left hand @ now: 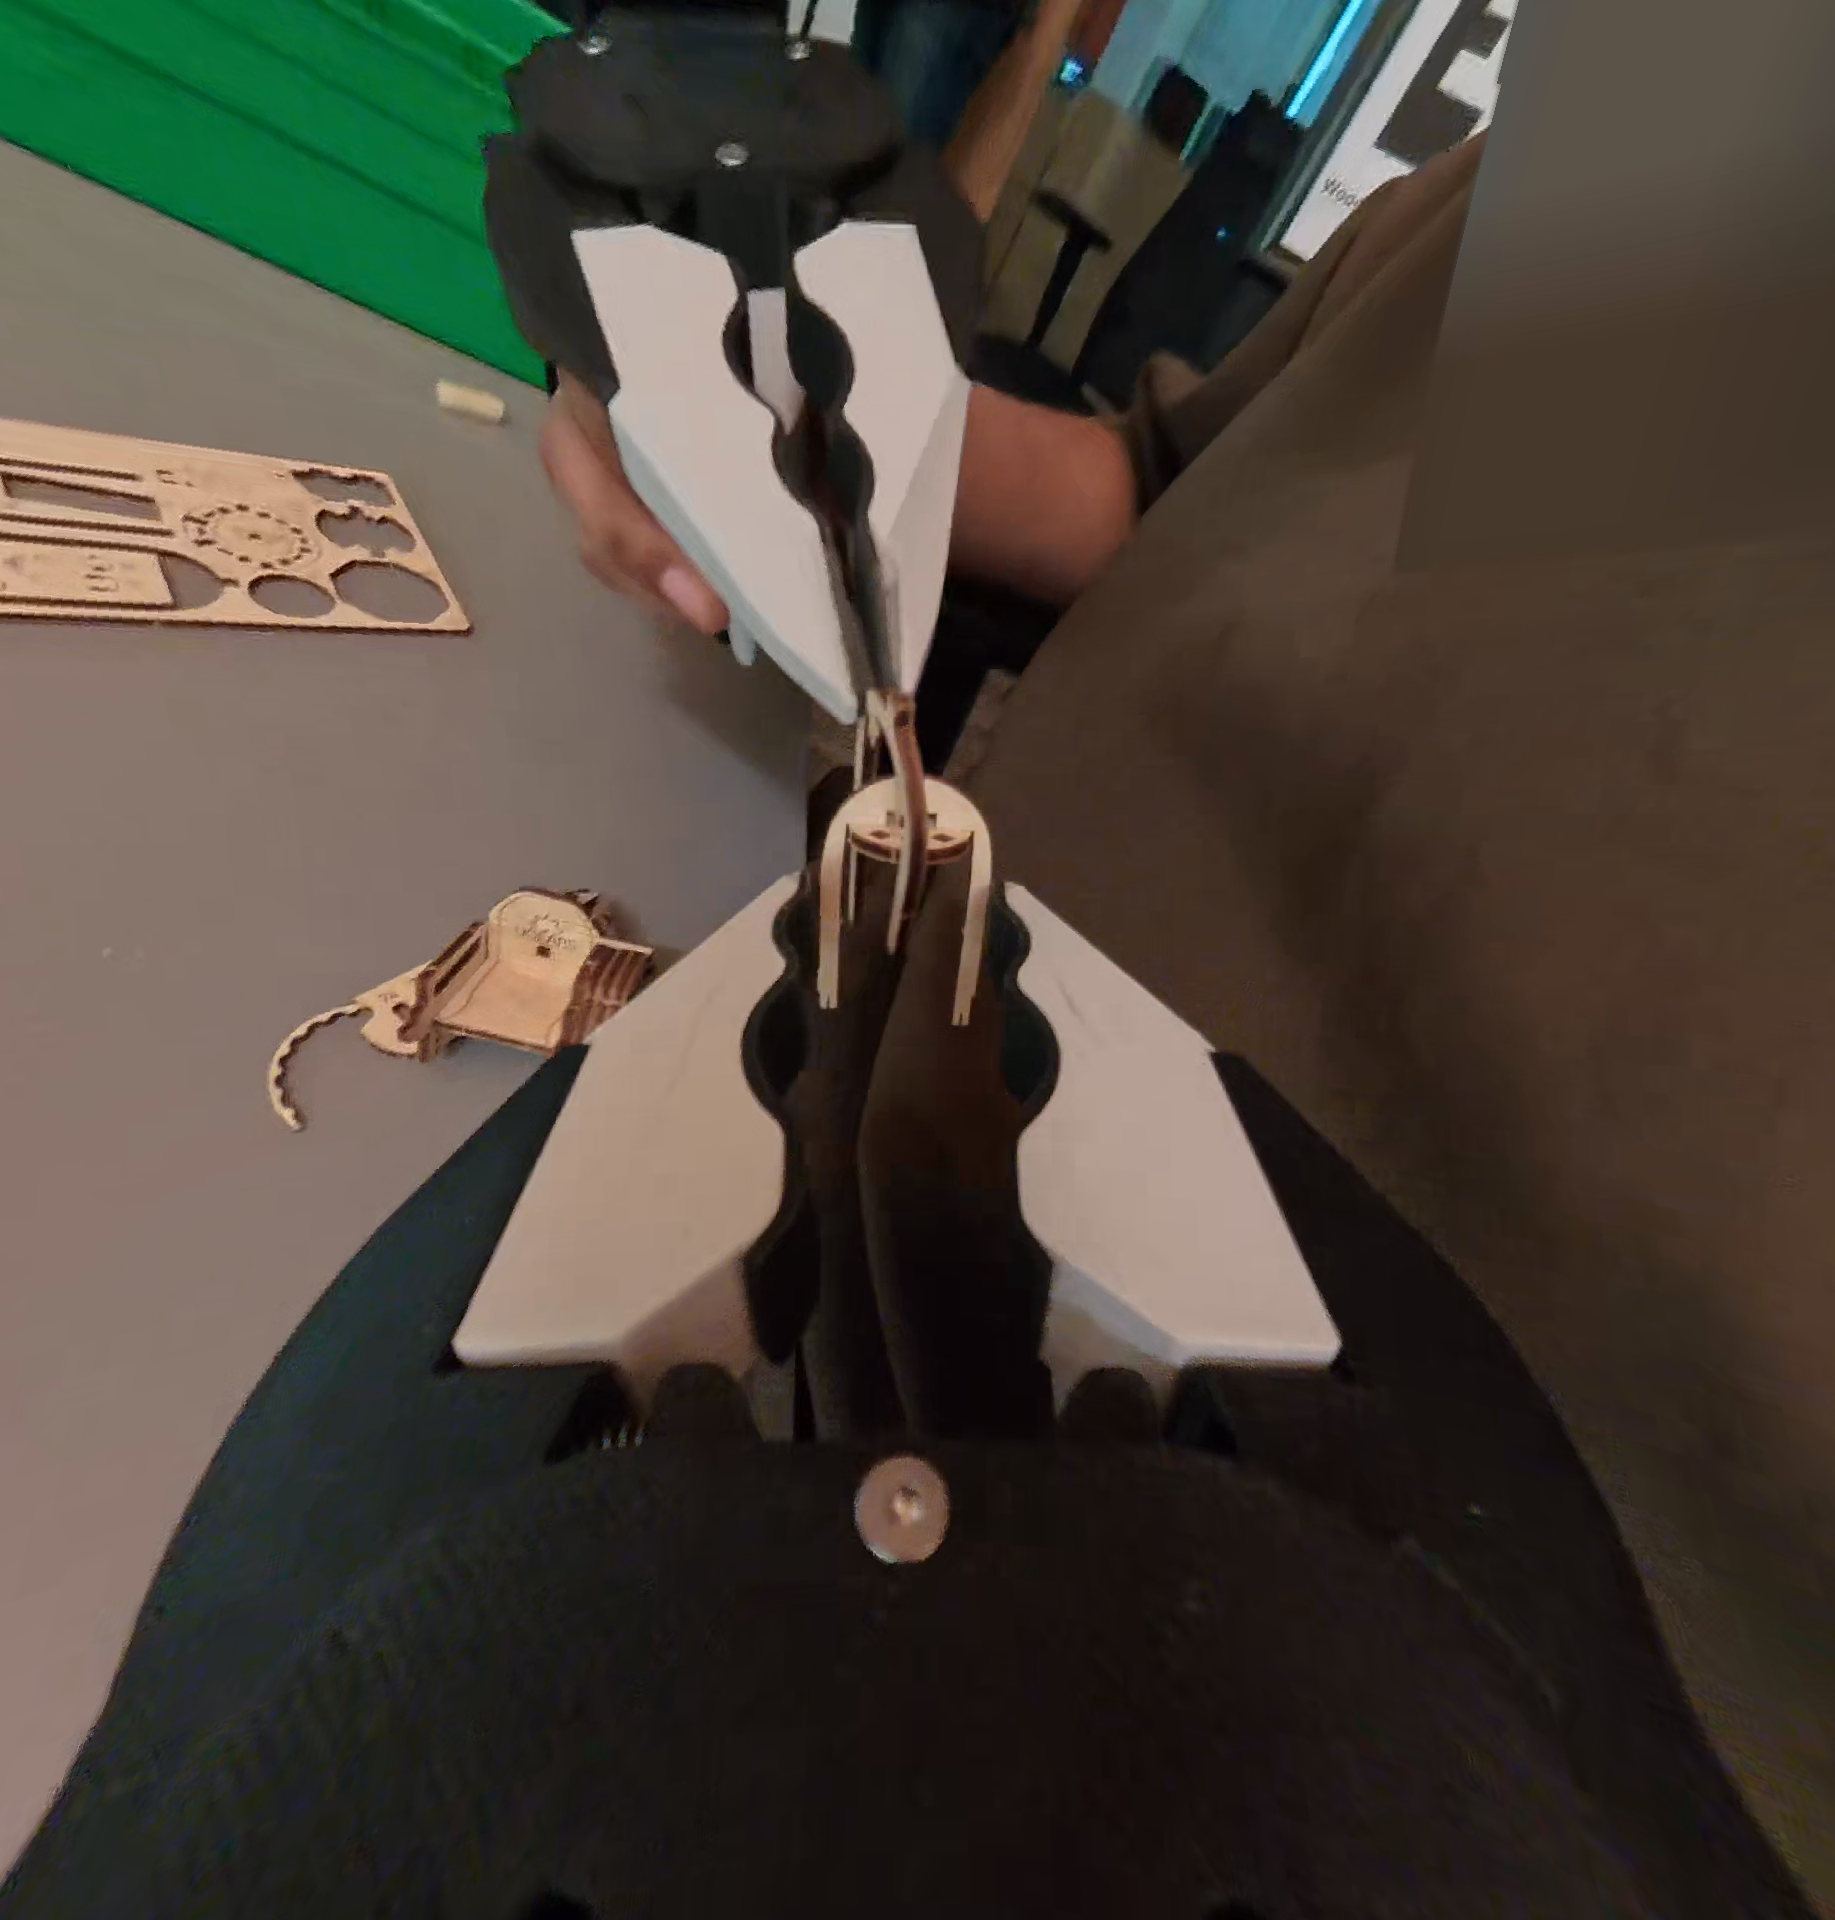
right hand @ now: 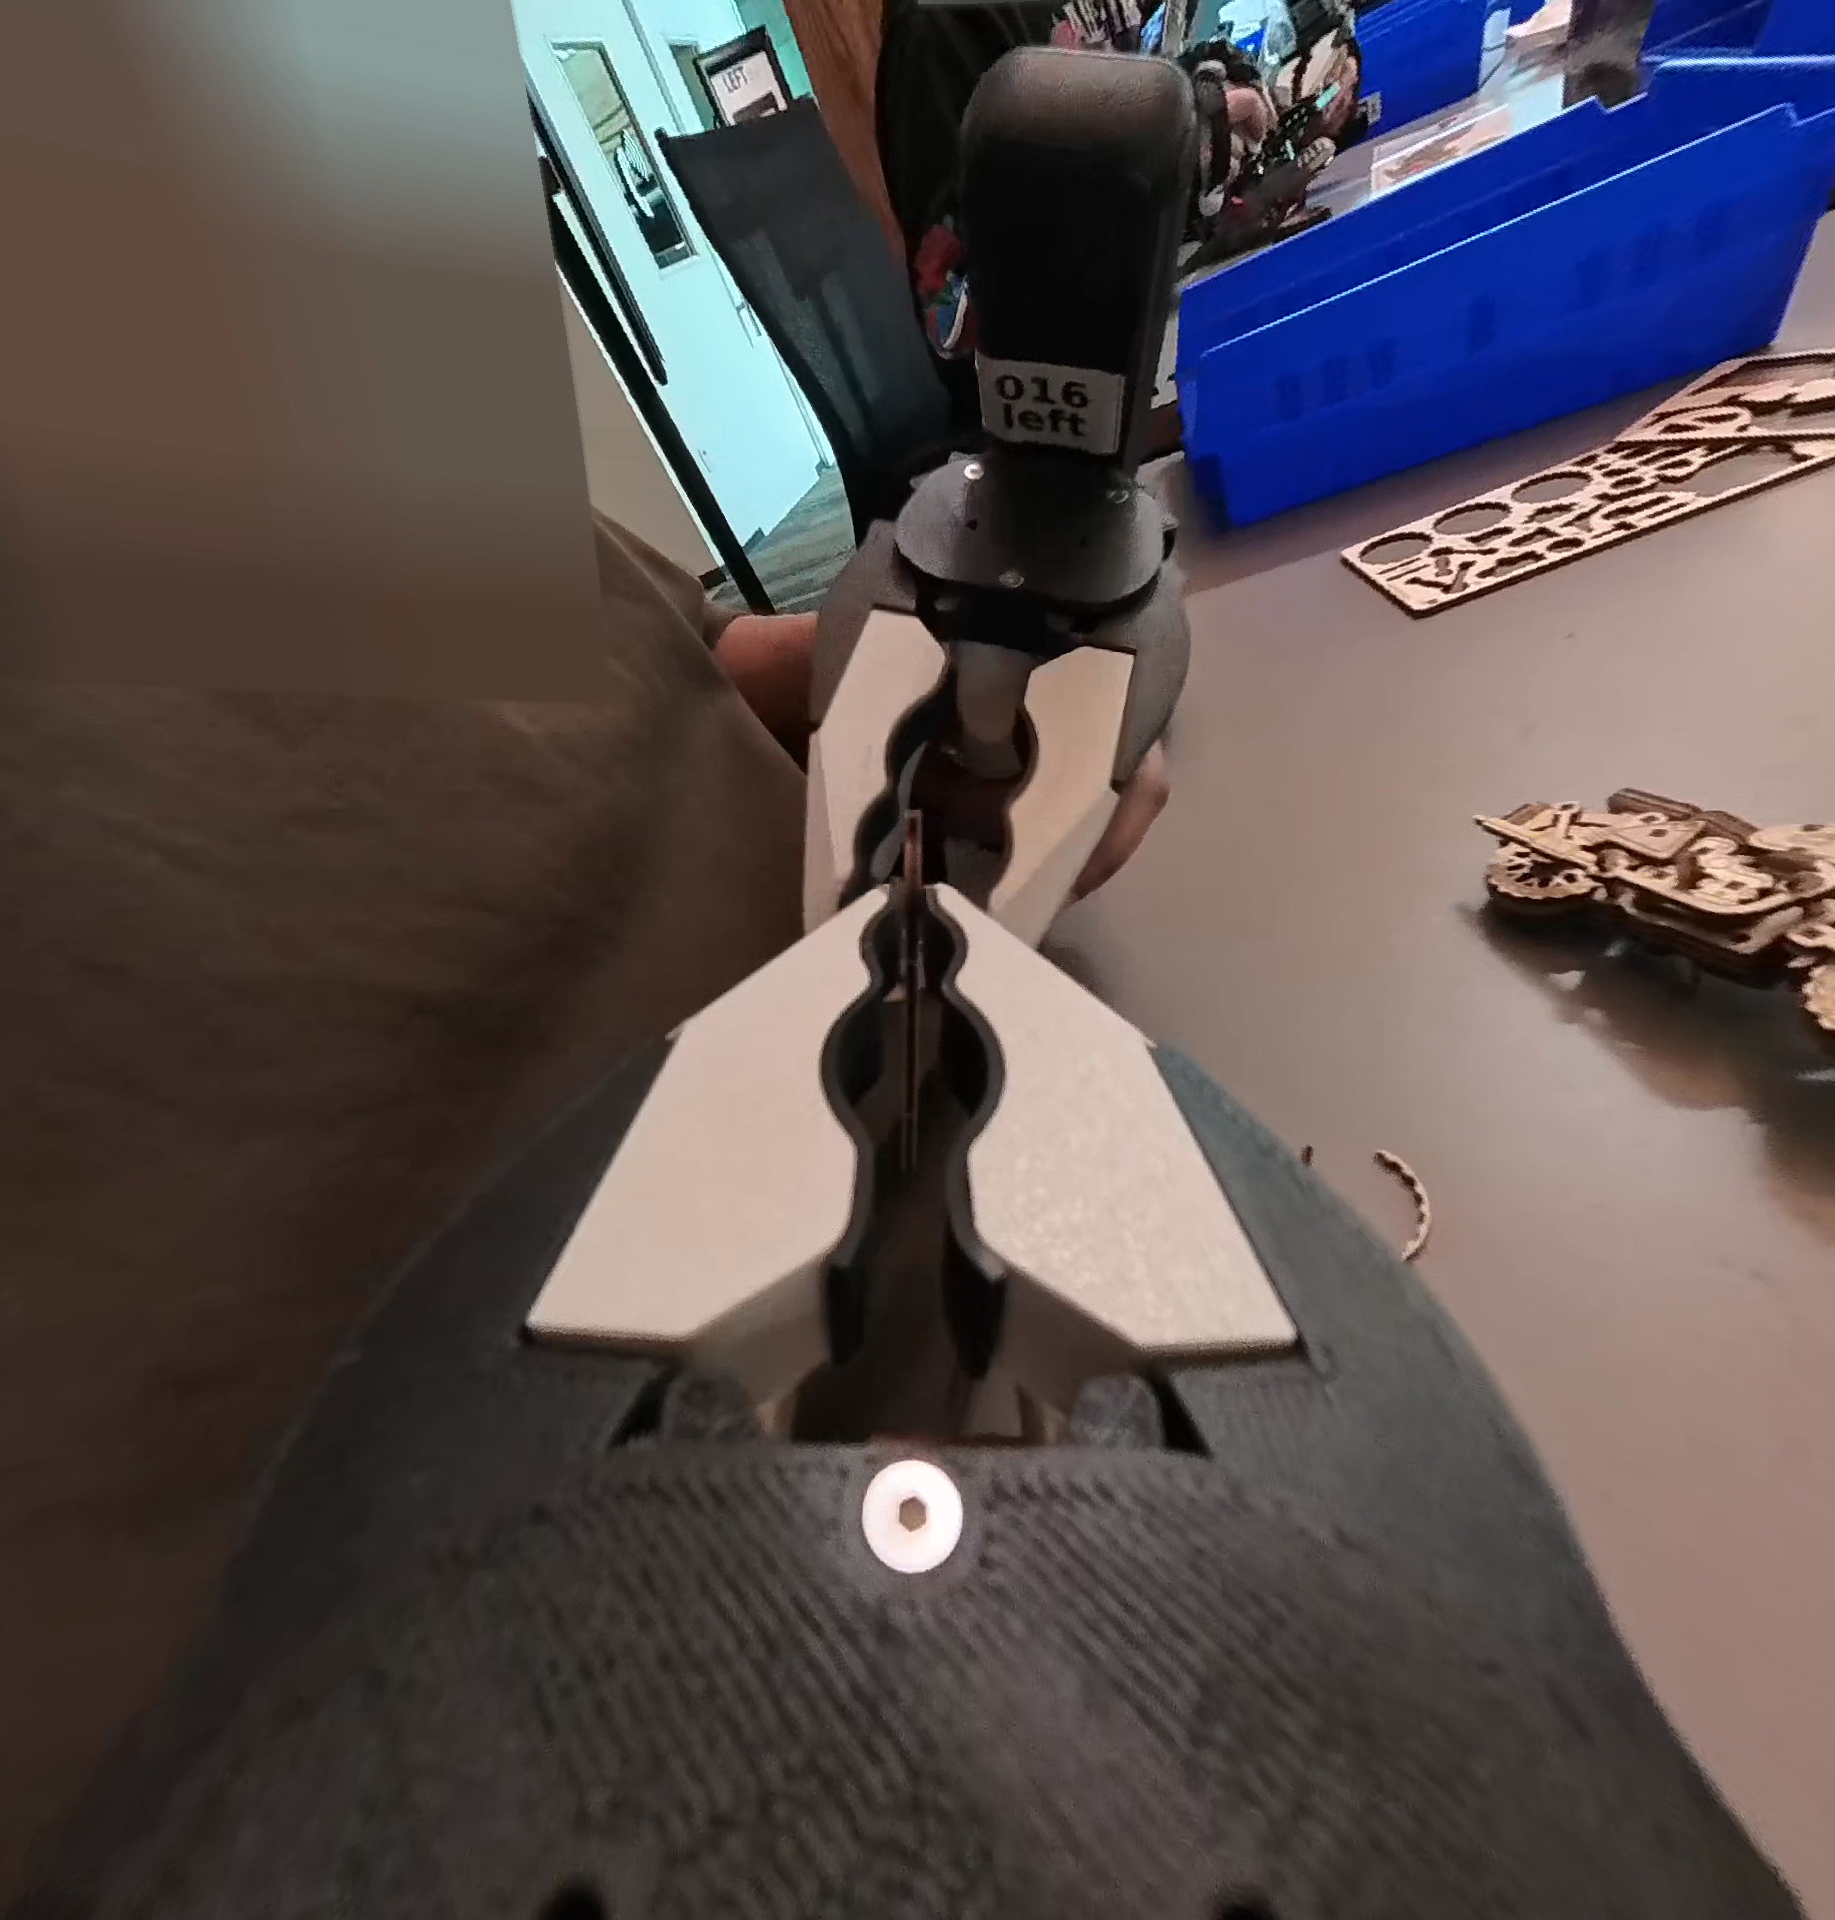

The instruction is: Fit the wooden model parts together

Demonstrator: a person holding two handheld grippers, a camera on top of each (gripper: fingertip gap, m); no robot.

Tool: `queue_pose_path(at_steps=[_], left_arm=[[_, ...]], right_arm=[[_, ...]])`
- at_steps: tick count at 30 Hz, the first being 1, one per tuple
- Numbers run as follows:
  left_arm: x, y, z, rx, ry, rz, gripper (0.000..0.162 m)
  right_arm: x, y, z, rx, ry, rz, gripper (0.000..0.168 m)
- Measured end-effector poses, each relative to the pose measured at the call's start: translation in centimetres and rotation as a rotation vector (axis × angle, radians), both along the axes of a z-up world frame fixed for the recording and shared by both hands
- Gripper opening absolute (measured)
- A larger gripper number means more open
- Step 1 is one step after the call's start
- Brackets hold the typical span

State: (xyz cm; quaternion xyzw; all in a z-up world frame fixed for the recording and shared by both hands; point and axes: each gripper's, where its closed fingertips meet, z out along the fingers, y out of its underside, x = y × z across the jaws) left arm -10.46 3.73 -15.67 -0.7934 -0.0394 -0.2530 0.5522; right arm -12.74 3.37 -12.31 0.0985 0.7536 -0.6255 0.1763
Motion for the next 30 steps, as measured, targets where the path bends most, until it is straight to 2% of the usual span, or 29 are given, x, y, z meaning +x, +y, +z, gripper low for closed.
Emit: queue_pose_path(at_steps=[8, 16, 30], left_arm=[[-1.6, -0.1, 1.2, 0.069, -0.057, 0.073, 0.03], [-3.0, -0.1, 2.8, 0.17, -0.147, 0.145, 0.03], [-4.4, -0.3, 4.1, 0.256, -0.191, 0.22, 0.03]], right_arm=[[-0.8, 0.3, 0.0, 0.012, 0.023, -0.063, 0.0], [-2.0, 0.6, 1.3, -0.046, 0.068, -0.152, 0.001], [-3.2, 0.4, 2.4, -0.127, 0.068, -0.242, 0.0]])
